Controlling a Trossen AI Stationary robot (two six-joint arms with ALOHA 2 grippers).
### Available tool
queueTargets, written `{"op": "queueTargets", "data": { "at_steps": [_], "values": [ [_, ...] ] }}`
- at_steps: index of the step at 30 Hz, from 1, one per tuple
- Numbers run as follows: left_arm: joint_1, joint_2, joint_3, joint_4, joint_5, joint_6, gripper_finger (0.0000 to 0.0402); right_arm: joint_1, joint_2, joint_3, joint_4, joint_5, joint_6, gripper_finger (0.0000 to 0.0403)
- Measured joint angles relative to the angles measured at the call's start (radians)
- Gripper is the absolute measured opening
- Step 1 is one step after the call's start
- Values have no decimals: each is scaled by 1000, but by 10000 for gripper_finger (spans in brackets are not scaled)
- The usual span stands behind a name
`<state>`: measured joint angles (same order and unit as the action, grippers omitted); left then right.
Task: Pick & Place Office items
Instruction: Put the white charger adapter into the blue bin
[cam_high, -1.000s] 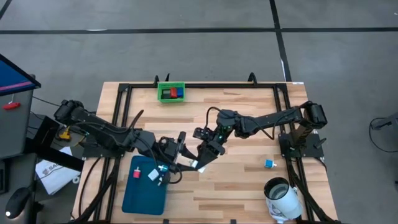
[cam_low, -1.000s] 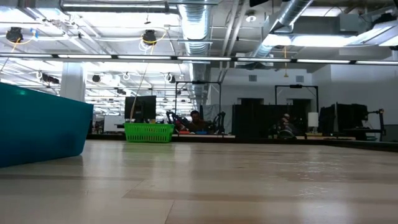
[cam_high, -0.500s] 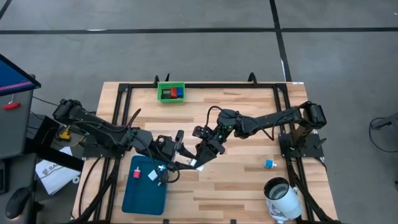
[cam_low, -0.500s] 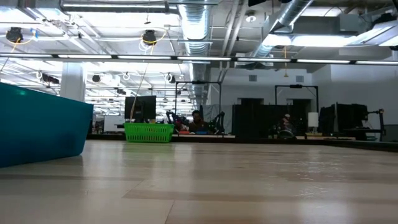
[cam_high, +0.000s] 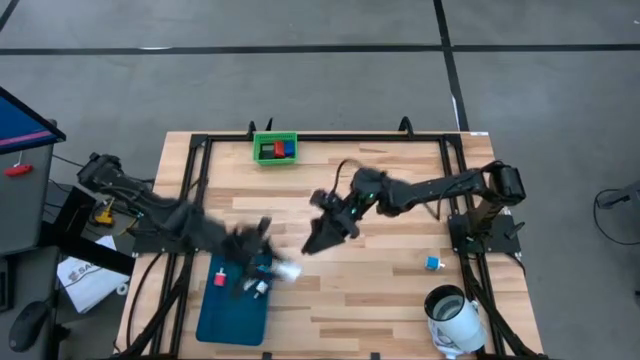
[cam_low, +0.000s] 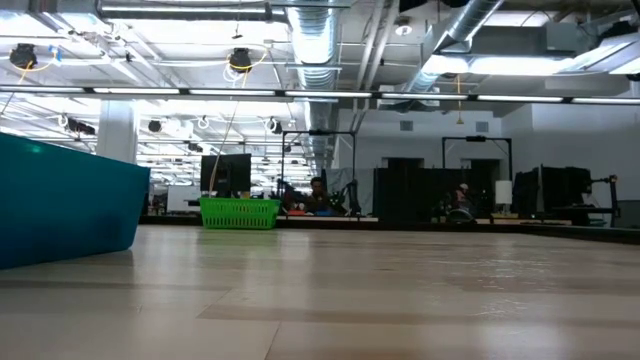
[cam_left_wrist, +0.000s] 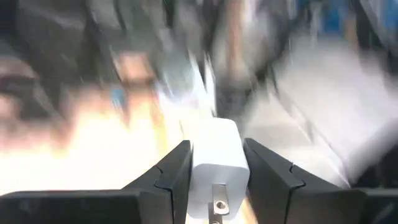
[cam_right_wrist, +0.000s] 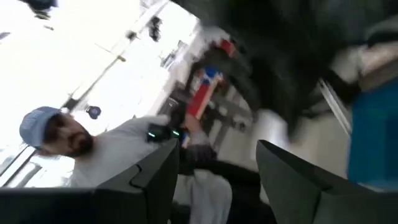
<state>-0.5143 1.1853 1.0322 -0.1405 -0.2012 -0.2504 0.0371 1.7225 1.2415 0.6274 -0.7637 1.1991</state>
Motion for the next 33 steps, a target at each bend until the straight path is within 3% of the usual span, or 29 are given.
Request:
{"op": "queueTargets", "data": {
  "at_steps": [2, 6, 9, 17, 23, 29, 33],
  "values": [
    [-37, -18, -7, -114, 10, -46, 118, -12, -15, 8, 20, 5, -9, 206],
    [-111, -51, 2, -281, -104, -177, 118, -29, -1, 0, -15, 47, -20, 206],
    [-183, -32, -2, -404, -116, -305, 118, -32, -8, 4, -40, 74, -51, 206],
    [-299, 65, -2, -721, -155, -659, 118, 12, -3, 2, -309, 203, -185, 206],
    [-340, 145, -28, -779, -164, -865, 118, 95, -3, 1, -445, 373, -213, 196],
    [-347, 158, -158, -785, -160, -1152, 118, 187, -2, 1, -615, 579, -157, 190],
    [-337, 158, -232, -780, -158, -1252, 118, 236, -1, 1, -702, 688, -110, 191]
  ]
}}
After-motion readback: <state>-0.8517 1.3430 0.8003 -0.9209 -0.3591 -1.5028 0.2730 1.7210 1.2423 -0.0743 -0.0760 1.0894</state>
